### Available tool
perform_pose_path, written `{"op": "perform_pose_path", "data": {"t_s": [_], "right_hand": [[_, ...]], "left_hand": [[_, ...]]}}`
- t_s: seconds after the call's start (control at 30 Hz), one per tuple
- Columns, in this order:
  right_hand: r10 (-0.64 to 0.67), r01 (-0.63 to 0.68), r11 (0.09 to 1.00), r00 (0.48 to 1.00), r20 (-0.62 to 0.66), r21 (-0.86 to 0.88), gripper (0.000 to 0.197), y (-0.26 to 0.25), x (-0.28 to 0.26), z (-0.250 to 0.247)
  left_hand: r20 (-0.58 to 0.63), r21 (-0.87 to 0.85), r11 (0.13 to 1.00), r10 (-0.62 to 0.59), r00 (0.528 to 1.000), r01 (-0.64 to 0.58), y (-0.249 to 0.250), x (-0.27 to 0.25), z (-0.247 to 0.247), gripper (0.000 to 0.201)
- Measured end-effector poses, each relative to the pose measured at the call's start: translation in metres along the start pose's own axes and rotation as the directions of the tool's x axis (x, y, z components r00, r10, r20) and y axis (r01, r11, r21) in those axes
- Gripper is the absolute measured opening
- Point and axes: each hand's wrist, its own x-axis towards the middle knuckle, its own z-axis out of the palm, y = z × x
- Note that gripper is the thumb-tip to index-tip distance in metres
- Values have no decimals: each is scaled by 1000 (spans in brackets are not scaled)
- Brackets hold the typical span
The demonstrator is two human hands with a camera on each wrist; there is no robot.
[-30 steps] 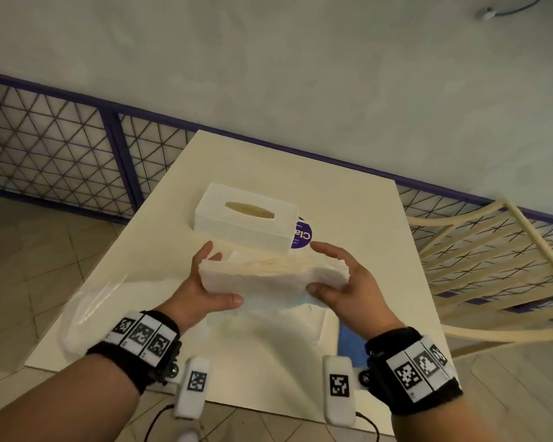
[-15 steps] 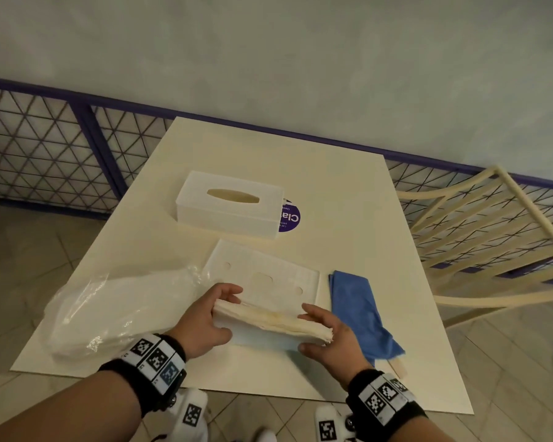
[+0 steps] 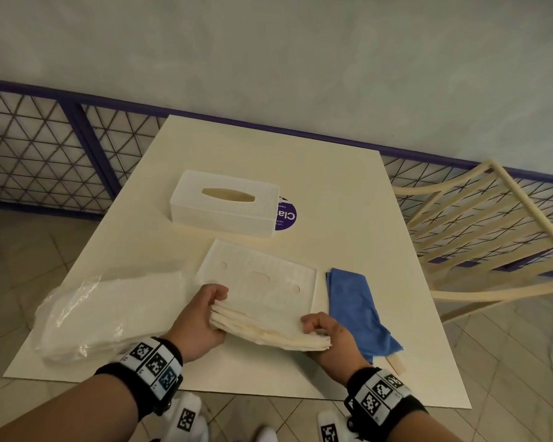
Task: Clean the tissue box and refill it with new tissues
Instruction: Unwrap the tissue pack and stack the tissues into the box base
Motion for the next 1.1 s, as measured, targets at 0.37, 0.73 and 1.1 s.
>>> {"op": "perform_pose_path", "data": {"t_s": [0.37,0.73,1.1], "right_hand": [[0,-7,995,998,65,100,33,-6,4,-5],[41,-40,991,999,-1,125,17,-3,2,-3],[83,-79,988,996,-31,131,25,-5,6,-3]], "left_hand": [[61,106,994,-21,998,14,0,8,-3,45],[-143,115,975,207,968,-192,-4,-4,-3,56],[28,165,964,204,978,-206,-5,-4,-4,56]]}}
